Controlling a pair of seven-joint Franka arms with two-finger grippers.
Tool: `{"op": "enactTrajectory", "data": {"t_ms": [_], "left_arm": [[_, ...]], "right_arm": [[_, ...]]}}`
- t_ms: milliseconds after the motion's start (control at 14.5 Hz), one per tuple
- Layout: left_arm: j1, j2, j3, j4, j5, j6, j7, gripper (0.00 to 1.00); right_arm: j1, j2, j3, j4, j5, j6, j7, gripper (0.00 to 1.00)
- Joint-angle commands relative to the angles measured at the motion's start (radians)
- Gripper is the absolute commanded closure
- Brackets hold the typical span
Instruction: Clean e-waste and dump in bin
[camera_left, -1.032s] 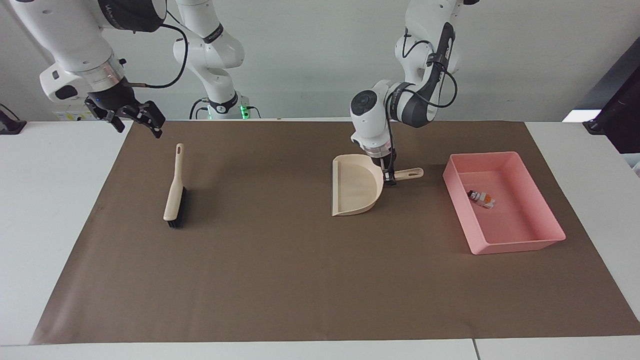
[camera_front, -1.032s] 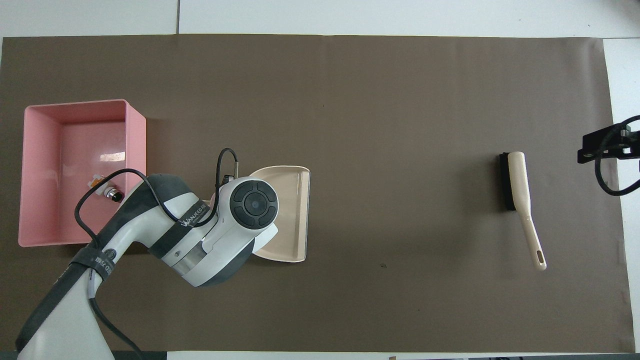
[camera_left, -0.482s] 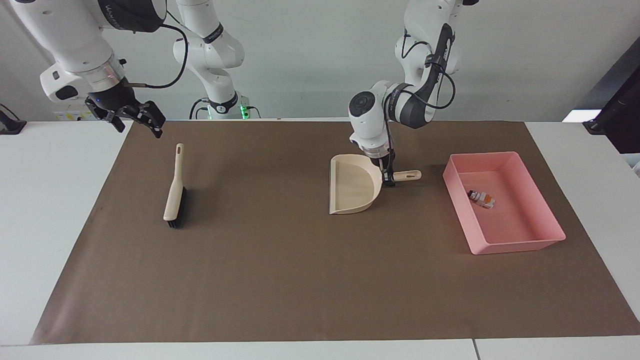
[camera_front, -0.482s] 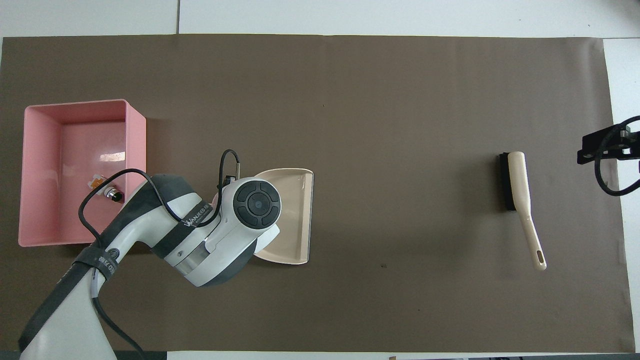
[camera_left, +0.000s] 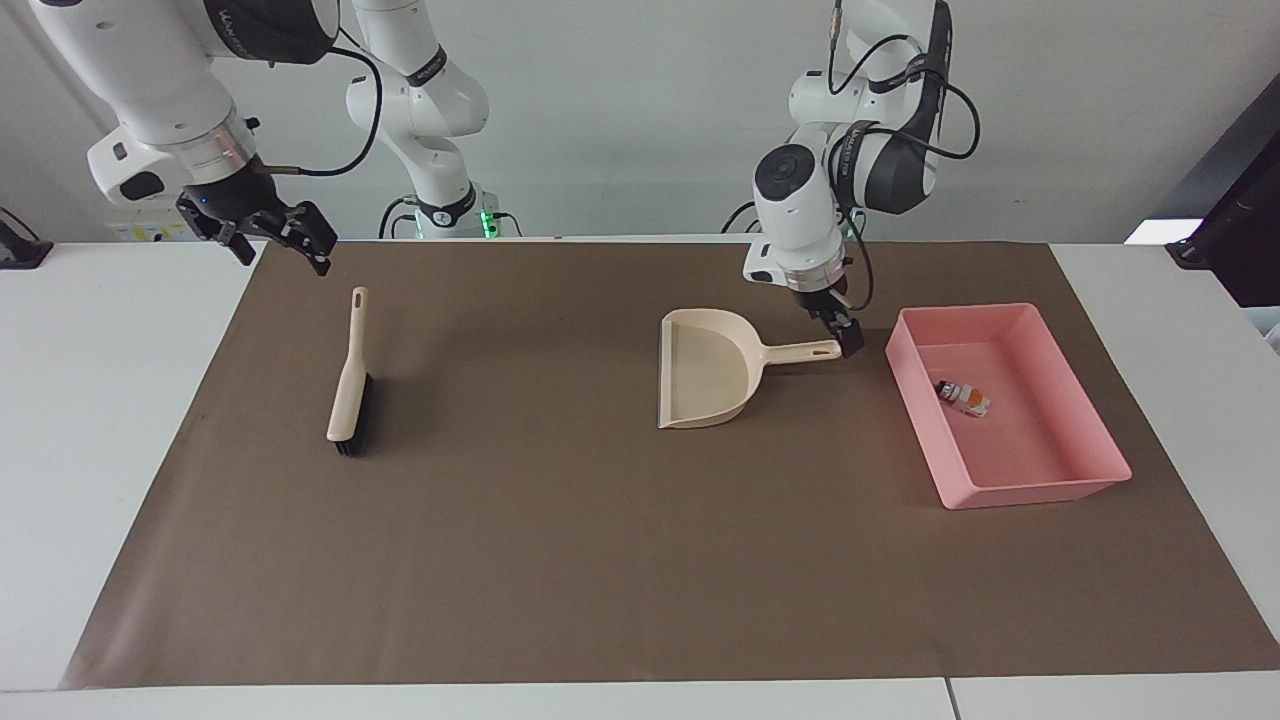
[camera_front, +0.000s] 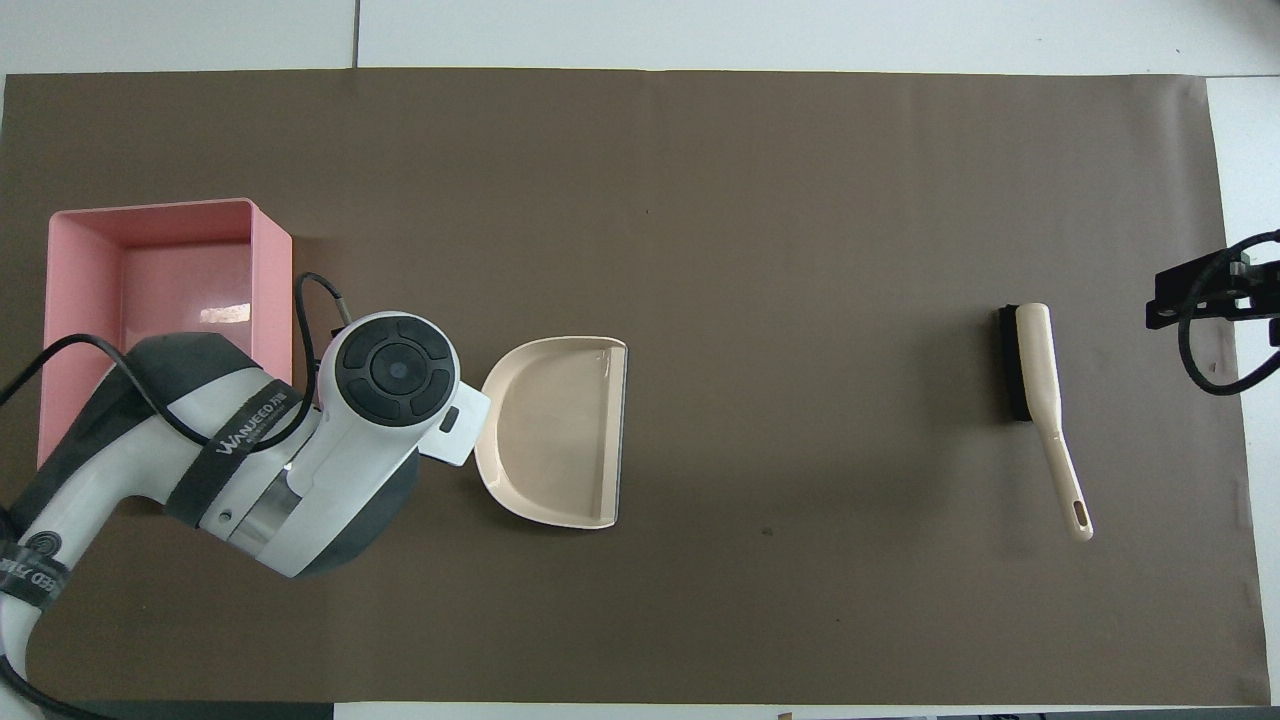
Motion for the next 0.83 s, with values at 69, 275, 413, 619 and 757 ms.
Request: {"op": "enactTrajectory", "data": {"t_ms": [69, 275, 413, 619, 757], "left_arm": [[0.093, -0.038, -0.004, -0.009, -0.092, -0.027, -0.295, 0.02], [0.219, -0.041, -0.004, 0.04, -0.225, -0.028, -0.442, 0.02], [0.288, -0.041, -0.004, 0.11, -0.297, -0.033, -0.492, 0.02], [0.399, -0.029, -0.002, 0.282, -0.42, -0.123, -0.502, 0.02], [0.431, -0.015, -0.004, 0.395, -0.436, -0.186, -0.493, 0.02]], "right_arm": [[0.006, -0.006, -0.007, -0.005, -0.002, 0.022, -0.015, 0.0], [0.049, -0.005, -0.041, -0.006, -0.003, 0.031, -0.016, 0.0], [0.044, -0.006, -0.041, -0.009, -0.003, 0.033, -0.016, 0.0], [0.041, -0.006, -0.041, -0.009, -0.003, 0.027, -0.013, 0.0], [0.041, -0.008, -0.041, -0.012, -0.003, 0.022, -0.015, 0.0]]}}
